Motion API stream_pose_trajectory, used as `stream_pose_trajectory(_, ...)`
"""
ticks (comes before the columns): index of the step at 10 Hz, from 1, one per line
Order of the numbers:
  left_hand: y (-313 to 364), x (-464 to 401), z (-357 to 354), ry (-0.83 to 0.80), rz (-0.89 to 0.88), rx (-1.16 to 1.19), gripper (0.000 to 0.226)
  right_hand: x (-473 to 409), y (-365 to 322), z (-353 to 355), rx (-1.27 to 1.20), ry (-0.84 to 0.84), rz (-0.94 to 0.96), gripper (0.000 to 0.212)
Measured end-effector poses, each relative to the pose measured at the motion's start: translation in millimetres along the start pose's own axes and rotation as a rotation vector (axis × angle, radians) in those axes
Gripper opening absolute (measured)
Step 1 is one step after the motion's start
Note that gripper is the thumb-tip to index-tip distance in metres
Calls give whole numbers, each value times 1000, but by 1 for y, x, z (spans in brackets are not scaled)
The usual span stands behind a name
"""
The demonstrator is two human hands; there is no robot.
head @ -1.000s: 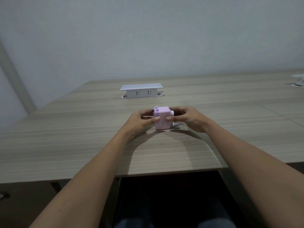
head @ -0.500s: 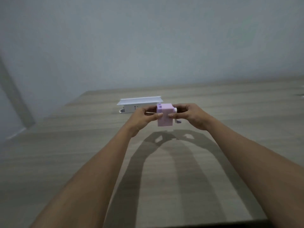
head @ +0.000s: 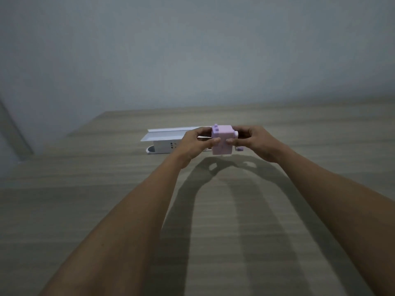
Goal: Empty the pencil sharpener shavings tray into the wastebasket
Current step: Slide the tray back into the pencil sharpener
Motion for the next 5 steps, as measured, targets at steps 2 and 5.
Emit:
stream_pose_trajectory(2,-46,-32,-15,-43,107,47,55,-10,46,7,53,18,-50,49)
stream_pose_trajectory(5,-57,-23,-23,-74,187,66,78,-7,66,7,50,56,-88,67)
Point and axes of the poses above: each hand's wrist, its own x-axis away from the middle knuckle, its own z-axis out of the back of the hand, y = z × x, the point moved 7 cm from there along -x, towards the middle knuckle, and after that the axes turned 10 degrees about z, right-handed, at the moved point
